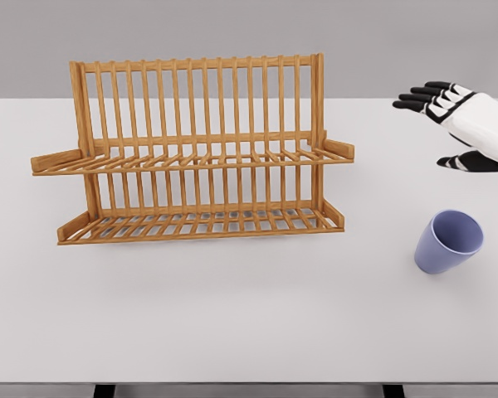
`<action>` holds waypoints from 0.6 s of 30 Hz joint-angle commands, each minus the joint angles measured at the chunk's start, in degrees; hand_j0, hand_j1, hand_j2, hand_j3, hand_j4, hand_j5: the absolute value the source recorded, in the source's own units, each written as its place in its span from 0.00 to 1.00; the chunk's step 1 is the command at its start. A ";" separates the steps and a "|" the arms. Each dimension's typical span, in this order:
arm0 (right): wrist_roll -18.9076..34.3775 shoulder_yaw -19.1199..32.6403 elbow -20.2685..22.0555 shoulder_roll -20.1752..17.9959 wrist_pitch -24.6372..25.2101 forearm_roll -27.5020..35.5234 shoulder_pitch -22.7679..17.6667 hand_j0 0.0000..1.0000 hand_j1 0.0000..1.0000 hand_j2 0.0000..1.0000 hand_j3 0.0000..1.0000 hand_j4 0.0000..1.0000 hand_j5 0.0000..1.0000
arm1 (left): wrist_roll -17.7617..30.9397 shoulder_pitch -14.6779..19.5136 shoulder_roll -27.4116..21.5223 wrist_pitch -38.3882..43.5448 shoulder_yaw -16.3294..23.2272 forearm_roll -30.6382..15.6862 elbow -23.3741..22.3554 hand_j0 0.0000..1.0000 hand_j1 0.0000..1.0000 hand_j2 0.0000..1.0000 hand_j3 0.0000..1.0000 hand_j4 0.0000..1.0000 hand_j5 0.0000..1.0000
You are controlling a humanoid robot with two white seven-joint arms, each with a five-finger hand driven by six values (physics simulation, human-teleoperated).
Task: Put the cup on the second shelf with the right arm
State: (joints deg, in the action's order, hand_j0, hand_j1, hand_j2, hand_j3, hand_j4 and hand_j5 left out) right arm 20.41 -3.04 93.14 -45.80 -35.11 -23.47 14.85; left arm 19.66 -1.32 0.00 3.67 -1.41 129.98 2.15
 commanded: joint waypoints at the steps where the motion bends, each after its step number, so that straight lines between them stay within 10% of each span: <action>1: 0.33 0.05 0.02 0.19 0.11 0.44 0.00 1.00 1.00 1.00 1.00 1.00 1.00 | 0.02 0.00 0.00 0.03 0.01 0.02 -0.04 1.00 1.00 1.00 1.00 1.00 1.00; 13: 10.79 8.49 2.22 1.15 0.11 6.06 -0.97 1.00 1.00 1.00 1.00 1.00 1.00 | 0.02 0.00 0.00 0.03 0.01 0.02 -0.04 1.00 1.00 1.00 1.00 1.00 1.00; 18: 13.52 8.40 1.08 -3.24 0.11 25.66 -5.18 1.00 1.00 1.00 1.00 1.00 1.00 | 0.02 0.00 0.00 0.03 0.01 0.02 -0.04 1.00 1.00 1.00 1.00 1.00 1.00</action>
State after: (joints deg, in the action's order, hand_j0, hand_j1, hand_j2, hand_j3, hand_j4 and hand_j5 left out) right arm 32.65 5.36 94.46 -46.97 -35.19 -5.13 9.49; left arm 19.66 -1.32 0.00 3.66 -1.42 129.98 2.13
